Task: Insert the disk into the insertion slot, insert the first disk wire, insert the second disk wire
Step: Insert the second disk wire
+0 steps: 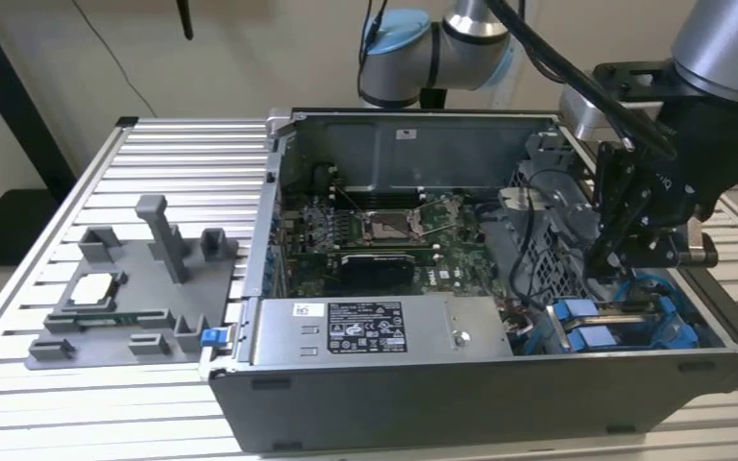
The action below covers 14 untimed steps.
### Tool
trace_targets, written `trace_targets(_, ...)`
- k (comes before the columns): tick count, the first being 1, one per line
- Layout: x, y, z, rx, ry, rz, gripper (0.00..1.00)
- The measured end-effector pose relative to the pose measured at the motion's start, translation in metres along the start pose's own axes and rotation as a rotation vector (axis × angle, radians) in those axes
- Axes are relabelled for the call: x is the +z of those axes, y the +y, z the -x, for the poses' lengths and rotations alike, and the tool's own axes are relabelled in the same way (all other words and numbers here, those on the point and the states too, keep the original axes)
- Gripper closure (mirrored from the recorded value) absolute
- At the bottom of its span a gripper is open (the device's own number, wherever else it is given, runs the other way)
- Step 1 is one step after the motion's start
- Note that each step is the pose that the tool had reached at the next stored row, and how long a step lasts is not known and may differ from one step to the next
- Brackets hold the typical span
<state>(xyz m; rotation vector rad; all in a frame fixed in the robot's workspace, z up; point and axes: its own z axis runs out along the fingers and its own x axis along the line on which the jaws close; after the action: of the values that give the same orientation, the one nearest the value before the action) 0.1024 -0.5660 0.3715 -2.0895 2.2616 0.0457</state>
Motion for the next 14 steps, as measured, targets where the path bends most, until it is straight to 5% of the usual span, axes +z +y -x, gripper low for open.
trace_targets(14,0.0117,-0.0069,-0.0042,0.0,-0.0006,-0.0028,1.0)
